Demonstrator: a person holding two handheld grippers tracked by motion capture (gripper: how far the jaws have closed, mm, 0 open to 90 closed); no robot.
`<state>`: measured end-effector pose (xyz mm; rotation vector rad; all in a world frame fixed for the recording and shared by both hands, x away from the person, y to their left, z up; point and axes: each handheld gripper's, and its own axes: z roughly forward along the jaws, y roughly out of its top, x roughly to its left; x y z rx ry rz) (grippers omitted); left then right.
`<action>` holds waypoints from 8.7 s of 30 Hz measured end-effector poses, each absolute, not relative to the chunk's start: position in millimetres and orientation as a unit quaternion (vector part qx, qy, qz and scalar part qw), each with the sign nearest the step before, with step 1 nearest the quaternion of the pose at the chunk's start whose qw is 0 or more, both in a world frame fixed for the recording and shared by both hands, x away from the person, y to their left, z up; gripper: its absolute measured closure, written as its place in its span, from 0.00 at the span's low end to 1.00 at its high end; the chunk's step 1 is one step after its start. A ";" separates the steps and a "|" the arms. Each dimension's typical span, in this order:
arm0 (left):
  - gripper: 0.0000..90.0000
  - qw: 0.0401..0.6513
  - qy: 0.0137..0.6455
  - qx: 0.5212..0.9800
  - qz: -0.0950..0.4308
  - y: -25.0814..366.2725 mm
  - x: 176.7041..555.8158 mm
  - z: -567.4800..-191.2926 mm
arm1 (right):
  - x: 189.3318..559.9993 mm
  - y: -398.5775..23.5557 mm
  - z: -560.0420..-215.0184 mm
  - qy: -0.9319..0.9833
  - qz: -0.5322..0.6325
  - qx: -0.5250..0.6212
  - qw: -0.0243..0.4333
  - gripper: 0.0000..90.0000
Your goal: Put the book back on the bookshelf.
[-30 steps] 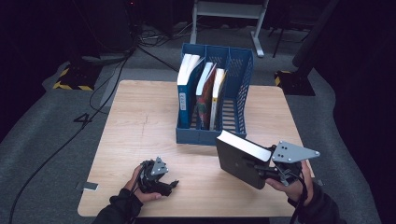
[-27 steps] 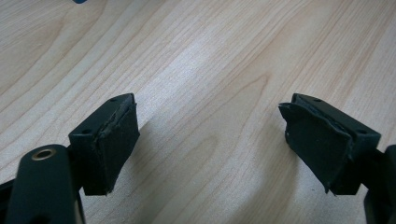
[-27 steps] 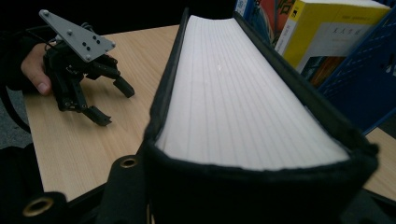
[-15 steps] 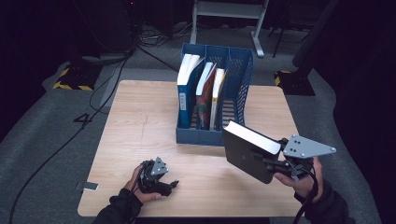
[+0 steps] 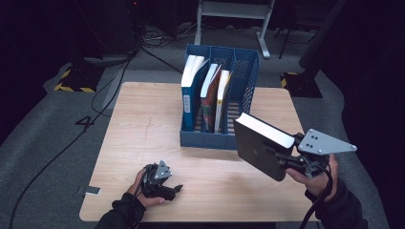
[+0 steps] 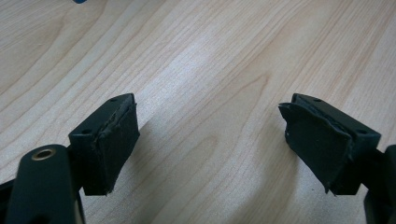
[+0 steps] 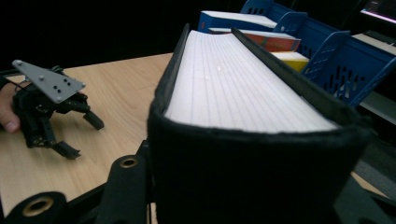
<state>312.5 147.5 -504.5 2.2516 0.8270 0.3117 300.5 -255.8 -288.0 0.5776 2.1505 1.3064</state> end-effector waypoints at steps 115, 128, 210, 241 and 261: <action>0.20 0.355 0.300 0.878 0.114 146.8 311.9 -504.4 | 519.5 -185.8 -343.2 0.641 0.473 0.503 0.335 0.59; 0.20 0.356 0.300 0.878 0.114 146.7 312.0 -504.5 | 515.9 -187.4 -358.1 0.654 0.463 0.502 0.325 0.59; 0.19 0.356 0.301 0.877 0.116 145.5 311.9 -504.6 | 454.2 -187.9 -413.1 0.761 0.427 0.405 0.273 0.43; 0.19 0.356 0.299 0.878 0.113 143.7 313.3 -504.6 | 441.4 -197.8 -415.1 0.779 0.437 0.374 0.251 0.56; 0.19 0.356 0.297 0.879 0.113 144.0 312.9 -504.6 | 474.4 -211.9 -422.4 0.735 0.431 0.449 0.268 0.66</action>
